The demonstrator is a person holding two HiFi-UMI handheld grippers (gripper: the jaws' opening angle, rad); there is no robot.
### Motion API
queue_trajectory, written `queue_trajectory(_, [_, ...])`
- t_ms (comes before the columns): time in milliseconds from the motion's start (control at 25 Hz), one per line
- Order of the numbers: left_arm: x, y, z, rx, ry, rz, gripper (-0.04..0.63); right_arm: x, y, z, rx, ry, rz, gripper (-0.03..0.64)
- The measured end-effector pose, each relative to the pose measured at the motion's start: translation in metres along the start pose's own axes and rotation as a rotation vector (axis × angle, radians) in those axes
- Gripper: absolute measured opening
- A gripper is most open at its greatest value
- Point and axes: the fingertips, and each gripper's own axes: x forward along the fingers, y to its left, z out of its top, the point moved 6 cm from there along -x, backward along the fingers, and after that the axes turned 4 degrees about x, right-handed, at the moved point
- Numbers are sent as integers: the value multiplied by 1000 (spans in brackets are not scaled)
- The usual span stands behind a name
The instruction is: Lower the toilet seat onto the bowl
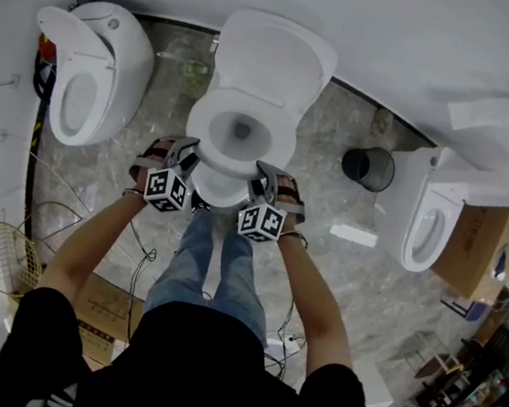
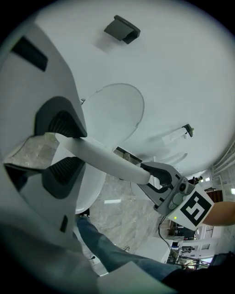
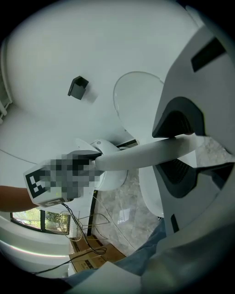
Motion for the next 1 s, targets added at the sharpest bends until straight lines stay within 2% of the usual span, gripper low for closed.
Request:
queue_trajectory(400, [0,-36,-17,33,36,0,143,6,41,-12,-54,32,43,147])
queue_trajectory(1000, [6,-71,-33,67,66,-20,160,10,78,-27,-116,80,51,160])
